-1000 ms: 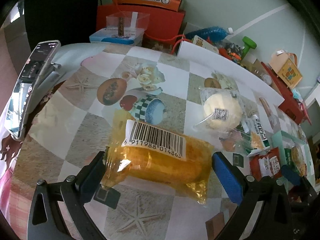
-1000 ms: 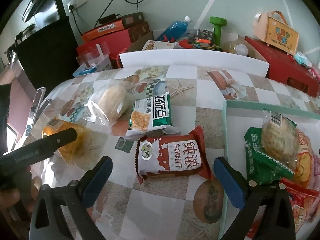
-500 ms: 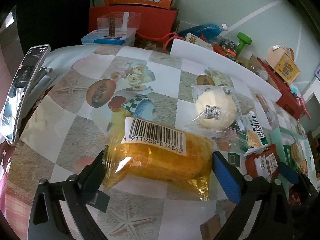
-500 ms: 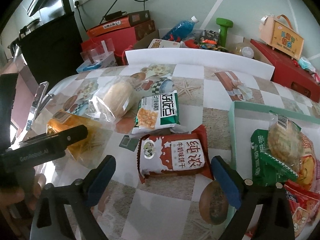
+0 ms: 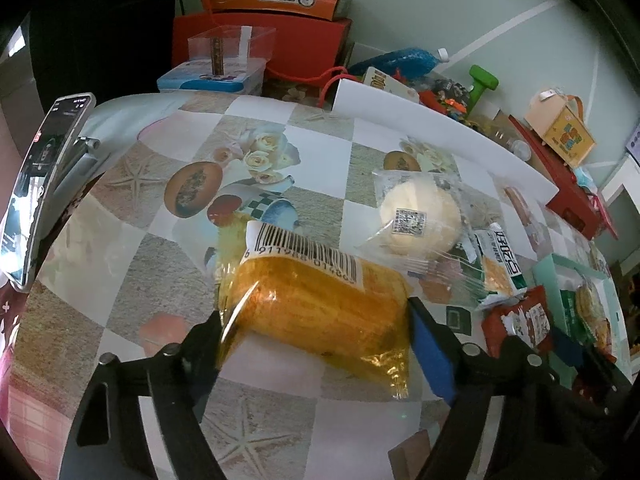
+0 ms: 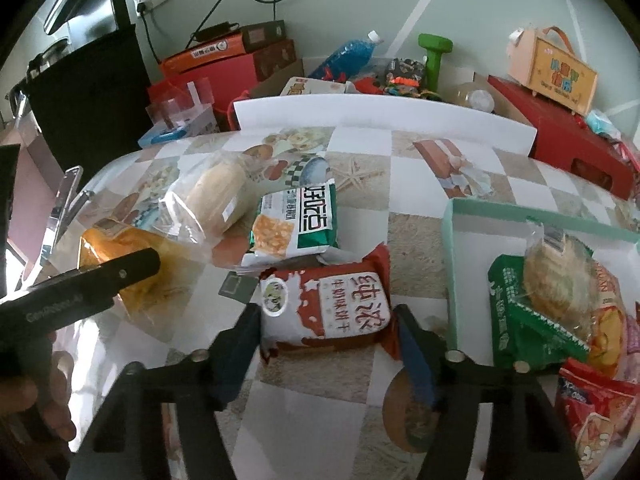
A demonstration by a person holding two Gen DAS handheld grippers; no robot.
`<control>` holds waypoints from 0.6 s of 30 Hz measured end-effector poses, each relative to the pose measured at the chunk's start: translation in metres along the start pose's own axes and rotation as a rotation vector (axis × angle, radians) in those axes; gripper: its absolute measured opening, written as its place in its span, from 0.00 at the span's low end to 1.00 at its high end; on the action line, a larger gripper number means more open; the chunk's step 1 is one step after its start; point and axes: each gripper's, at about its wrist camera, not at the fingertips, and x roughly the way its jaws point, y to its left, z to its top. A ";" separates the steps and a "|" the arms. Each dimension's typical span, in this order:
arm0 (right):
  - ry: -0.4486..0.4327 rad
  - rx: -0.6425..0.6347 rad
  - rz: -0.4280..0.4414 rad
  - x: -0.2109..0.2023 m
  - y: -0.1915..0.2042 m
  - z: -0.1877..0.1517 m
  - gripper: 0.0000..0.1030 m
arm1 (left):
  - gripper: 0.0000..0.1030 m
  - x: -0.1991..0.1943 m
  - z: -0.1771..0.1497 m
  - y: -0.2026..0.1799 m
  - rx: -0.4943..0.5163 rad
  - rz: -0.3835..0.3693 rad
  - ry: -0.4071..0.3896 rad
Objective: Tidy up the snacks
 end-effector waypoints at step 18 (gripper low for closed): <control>-0.077 0.008 -0.001 -0.036 -0.004 0.010 0.64 | 0.77 -0.040 0.004 -0.010 0.011 -0.015 -0.076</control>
